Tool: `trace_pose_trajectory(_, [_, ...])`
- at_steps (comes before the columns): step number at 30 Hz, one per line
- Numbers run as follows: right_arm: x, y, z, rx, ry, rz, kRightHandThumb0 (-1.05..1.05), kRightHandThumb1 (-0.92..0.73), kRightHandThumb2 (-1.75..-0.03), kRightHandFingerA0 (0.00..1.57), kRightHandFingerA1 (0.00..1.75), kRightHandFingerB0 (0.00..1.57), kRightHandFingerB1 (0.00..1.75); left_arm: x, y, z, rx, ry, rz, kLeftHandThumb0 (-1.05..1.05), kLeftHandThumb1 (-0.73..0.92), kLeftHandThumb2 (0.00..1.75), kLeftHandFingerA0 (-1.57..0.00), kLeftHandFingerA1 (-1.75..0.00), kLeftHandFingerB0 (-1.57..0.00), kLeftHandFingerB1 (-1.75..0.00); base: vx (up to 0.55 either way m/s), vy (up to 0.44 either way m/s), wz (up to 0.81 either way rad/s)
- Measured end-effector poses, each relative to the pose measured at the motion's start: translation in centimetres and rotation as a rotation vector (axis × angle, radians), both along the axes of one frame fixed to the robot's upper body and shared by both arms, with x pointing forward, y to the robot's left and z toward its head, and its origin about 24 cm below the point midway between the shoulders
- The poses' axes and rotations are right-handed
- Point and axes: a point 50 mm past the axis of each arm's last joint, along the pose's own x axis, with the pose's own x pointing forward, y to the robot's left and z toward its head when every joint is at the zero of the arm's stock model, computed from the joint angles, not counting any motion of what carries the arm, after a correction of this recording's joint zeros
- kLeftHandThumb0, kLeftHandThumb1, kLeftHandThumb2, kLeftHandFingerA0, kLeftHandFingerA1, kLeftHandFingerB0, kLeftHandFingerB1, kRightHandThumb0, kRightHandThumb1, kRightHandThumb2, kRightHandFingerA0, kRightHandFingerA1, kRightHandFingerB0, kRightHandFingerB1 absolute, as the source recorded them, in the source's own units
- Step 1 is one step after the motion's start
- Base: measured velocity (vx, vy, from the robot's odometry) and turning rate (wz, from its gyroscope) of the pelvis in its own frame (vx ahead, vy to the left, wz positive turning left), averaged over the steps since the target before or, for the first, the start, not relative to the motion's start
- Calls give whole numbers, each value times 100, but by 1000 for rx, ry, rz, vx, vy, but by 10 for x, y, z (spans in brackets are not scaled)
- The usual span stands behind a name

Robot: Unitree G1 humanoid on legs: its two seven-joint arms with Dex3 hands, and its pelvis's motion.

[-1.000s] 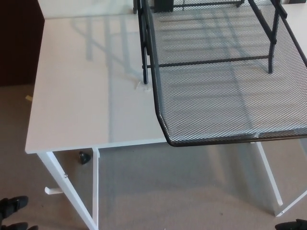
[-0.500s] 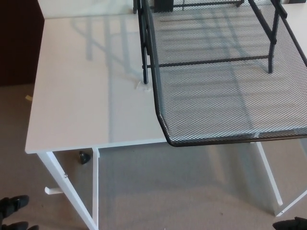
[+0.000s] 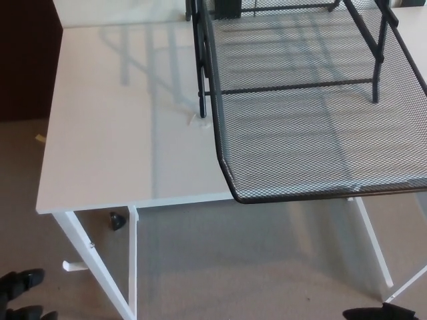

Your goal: The robot walk towards a table in front and then pushes a layer of a file tray back to its original position using its right hand

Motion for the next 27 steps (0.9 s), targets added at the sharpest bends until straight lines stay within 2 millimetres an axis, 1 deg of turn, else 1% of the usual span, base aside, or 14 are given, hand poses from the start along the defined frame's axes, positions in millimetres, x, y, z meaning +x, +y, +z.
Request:
trace_pose_trajectory(6, [-17, 14, 39, 85, -86, 52, -40, -59, -58, 58, 45, 49, 40, 1, -5, 1, -2, -6, -24, -13, 46, 88, -28, -54, -18, -49, 0, 0, 0])
trace_pose_trajectory(7, [-19, 17, 47, 103, -104, 65, -48, -59, -59, 60, 40, 53, 37, 2, -6, 1, -2, -9, -29, -13, 46, 88, -27, -54, -17, -49, 0, 0, 0])
trace_pose_trajectory(9, [-23, 23, 64, 137, -147, 92, -47, -57, -57, 59, 43, 53, 40, 3, -7, 2, -3, -13, -38, -13, 46, 87, -28, -54, -18, -49, 0, 0, 0])
trace_pose_trajectory(11, [-25, 28, 77, 161, -190, 111, -47, -57, -57, 52, 42, 47, 37, 3, -8, 2, -3, -14, -43, -13, 46, 87, -28, -54, -18, -48, 0, 0, 0])
trace_pose_trajectory(14, [-25, 36, 105, 195, -308, 148, -50, -58, -57, 47, 41, 45, 37, 1, -11, 2, -3, -15, -57, -13, 46, 87, -28, -54, -19, -49, 0, 0, 0])
trace_pose_trajectory(16, [-24, 41, 128, 209, -428, 173, -51, -59, -56, 44, 41, 42, 36, -1, -14, 2, -6, -13, -75, -13, 46, 87, -29, -54, -19, -49, 0, 0, 0])
trace_pose_trajectory(17, [-24, 42, 133, 209, -454, 176, -51, -58, -58, 35, 40, 37, 36, -2, -14, 2, -6, -12, -79, -13, 46, 87, -30, -55, -20, -49, 0, 0, 0])
trace_pose_trajectory(18, [-23, 45, 148, 202, -556, 184, -58, -42, -81, 23, 50, 31, 51, -4, -16, 2, -6, -8, -95, -13, 46, 87, -30, -55, -20, -49, 0, 0, 0])
trace_pose_trajectory(19, [-21, 46, 158, 192, -638, 185, -54, -61, -59, 26, 39, 31, 35, -5, -18, 3, -7, -5, -110, -13, 46, 87, -30, -55, -19, -49, 0, 0, 0])
trace_pose_trajectory(21, [-17, 47, 166, 166, -733, 177, -53, -59, -58, 22, 37, 28, 33, -5, -22, 4, -11, -9, -132, -13, 46, 87, -31, -55, -20, -49, 0, 0, 0])
trace_pose_trajectory(22, [-16, 47, 168, 155, -757, 173, -53, -58, -58, 16, 36, 23, 32, -5, -23, 4, -12, -10, -140, -16, 65, 59, -41, -40, -32, -35, 0, 0, 0])
trace_pose_trajectory(23, [-14, 47, 169, 139, -786, 169, -56, -59, -59, 8, 31, 16, 28, -6, -25, 4, -15, -9, -148, -13, 48, 87, -33, -55, -19, -48, 0, 0, 0])
trace_pose_trajectory(26, [-9, 48, 169, 103, -824, 161, -55, -58, -60, 5, 28, 13, 26, -8, -29, 5, -18, -15, -169, -13, 48, 88, -32, -55, -19, -48, 0, 0, 0])
trace_pose_trajectory(27, [-8, 48, 168, 91, -833, 158, -65, -42, -77, 0, 13, 9, 23, -8, -30, 6, -19, -17, -174, -17, 65, 59, -43, -40, -32, -35, 0, 0, 0])
